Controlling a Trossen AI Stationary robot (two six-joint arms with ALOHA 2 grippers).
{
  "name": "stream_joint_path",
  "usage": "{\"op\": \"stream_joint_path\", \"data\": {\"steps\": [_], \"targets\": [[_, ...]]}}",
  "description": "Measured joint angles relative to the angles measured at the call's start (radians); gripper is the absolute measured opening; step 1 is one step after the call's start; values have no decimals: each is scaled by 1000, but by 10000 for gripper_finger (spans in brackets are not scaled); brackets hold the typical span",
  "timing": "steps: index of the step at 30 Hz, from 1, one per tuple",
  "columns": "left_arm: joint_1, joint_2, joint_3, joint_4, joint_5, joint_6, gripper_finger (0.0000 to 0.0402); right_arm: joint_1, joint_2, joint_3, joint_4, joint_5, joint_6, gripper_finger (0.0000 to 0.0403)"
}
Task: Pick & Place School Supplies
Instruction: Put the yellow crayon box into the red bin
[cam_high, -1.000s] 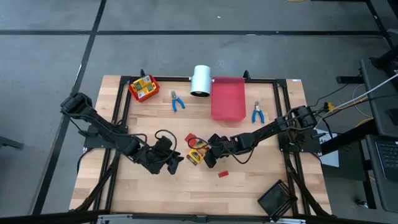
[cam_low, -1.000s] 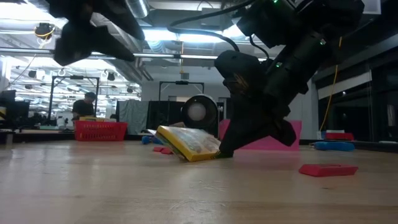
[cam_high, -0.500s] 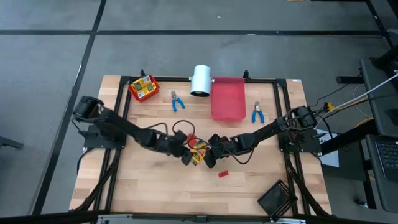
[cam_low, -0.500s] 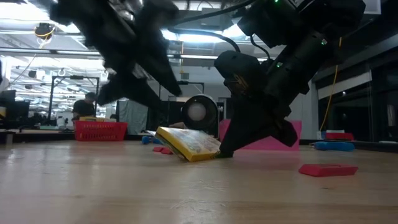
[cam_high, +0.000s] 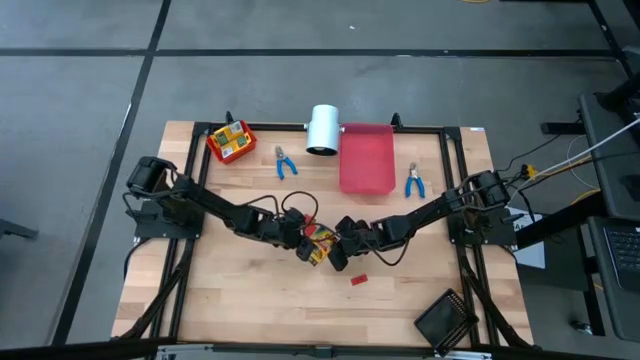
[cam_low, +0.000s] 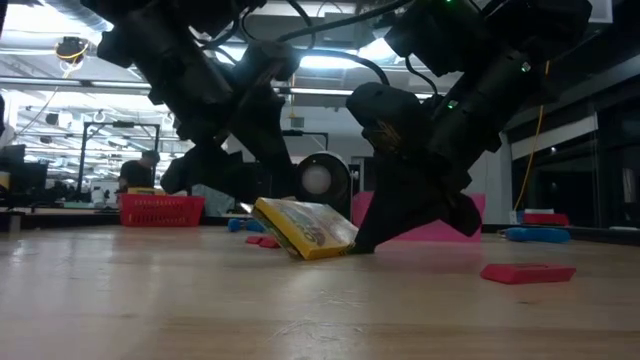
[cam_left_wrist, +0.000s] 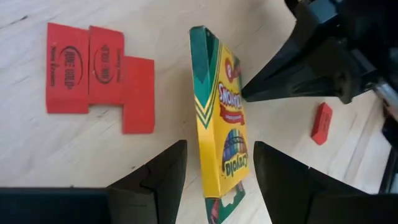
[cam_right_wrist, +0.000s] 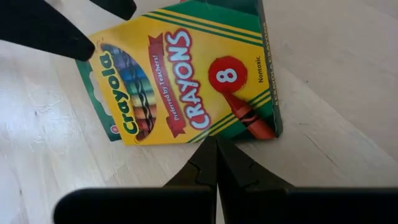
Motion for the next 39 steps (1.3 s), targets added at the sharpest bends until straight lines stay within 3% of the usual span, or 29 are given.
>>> {"op": "stream_joint_path", "data": {"steps": [8,14,39], "targets": [[16,3,0,6,6,28,182,0,0,0,2,7,0,0],[33,60,-2,40,70,42,182,0,0,0,3,14,0,0],[29,58,-1,-31,72,44,182,10,0,-1,104,60,0,0]]}}
